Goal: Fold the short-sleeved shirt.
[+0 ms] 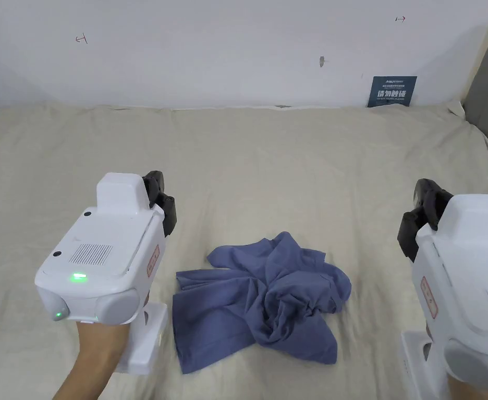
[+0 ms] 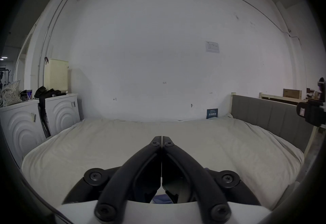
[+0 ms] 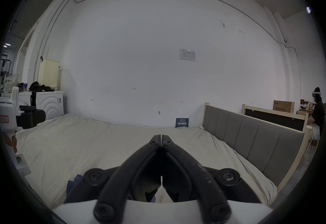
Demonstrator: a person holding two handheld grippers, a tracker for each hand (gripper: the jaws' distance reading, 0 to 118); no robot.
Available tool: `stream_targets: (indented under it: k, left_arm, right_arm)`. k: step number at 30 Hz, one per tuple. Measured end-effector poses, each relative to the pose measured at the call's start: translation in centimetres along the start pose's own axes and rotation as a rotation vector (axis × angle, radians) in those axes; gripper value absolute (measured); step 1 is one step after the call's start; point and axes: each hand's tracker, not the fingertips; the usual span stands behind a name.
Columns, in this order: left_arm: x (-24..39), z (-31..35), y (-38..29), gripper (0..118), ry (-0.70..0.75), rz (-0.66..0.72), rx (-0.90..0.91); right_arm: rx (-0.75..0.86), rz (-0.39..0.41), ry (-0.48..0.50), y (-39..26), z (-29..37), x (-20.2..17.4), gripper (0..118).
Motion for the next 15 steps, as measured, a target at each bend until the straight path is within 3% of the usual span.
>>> stream_targets:
  k: [5,15]
  left_arm:
    - [-0.4,-0.4,-0.8,0,0.008,0.018,-0.101]
    - [-1.2,-2.9,-10.7,0,-0.092,0.21,-0.684]
  right_arm:
    - [-0.005,0.003,0.005,-0.3,0.1,0.0,1]
    - [-0.044,0.002,0.011,-1.7,-0.4,-0.1,1]
